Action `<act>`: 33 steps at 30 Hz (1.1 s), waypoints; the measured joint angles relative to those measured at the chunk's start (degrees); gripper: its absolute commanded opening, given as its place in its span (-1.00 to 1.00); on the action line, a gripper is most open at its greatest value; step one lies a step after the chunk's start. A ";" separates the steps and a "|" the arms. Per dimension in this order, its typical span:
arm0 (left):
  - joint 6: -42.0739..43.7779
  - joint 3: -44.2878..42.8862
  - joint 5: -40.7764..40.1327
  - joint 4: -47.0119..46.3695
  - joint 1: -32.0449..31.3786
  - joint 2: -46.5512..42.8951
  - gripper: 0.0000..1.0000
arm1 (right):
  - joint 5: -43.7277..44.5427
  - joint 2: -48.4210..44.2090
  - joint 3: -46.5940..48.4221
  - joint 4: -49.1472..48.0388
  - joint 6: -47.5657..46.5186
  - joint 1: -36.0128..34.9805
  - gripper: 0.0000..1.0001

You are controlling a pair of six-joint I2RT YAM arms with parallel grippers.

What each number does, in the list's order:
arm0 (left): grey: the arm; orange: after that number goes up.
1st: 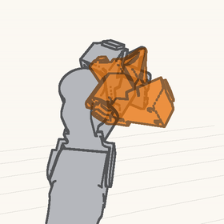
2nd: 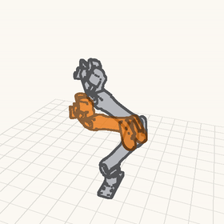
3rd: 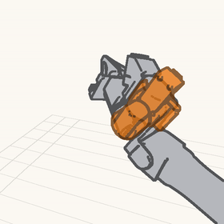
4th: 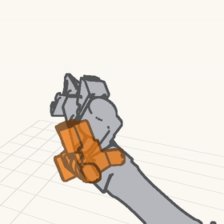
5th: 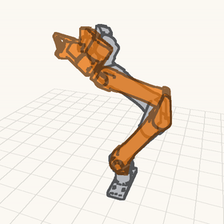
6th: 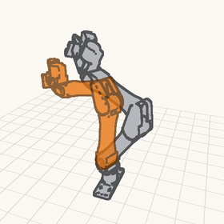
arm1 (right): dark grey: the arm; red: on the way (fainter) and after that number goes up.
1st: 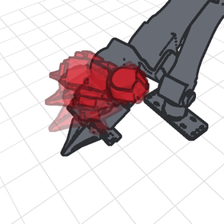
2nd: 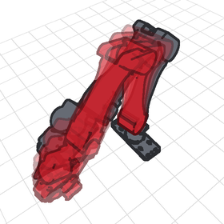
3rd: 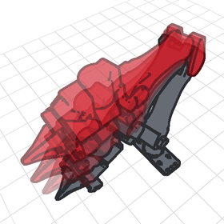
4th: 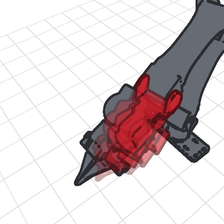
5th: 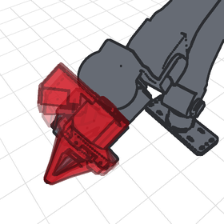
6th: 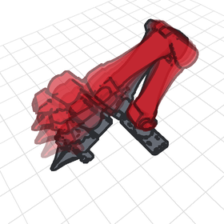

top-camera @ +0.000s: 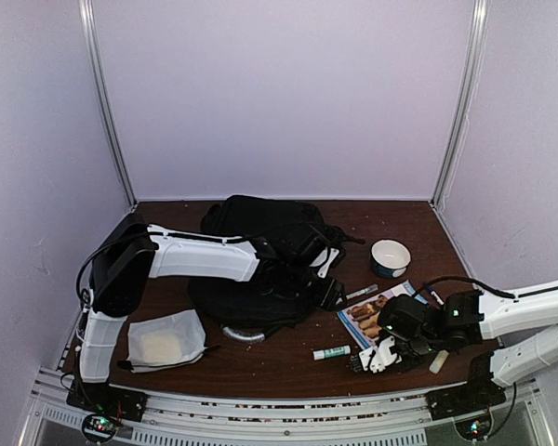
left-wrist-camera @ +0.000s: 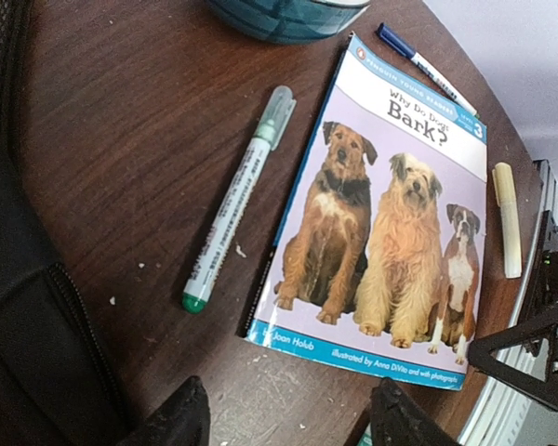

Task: Pack the student bag
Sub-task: Adjust the book at the center of the board.

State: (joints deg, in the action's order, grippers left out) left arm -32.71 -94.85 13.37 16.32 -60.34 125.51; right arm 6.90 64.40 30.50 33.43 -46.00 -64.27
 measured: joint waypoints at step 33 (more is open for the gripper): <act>-2.82 -5.03 6.19 -2.10 1.05 6.75 0.29 | 13.60 -3.08 -0.96 -11.34 2.25 0.70 -0.30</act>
State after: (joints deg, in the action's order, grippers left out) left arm -35.53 -99.88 19.55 14.22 -59.29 132.27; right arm 20.49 61.32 29.54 22.09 -43.75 -63.57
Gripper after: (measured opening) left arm 0.647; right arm 0.336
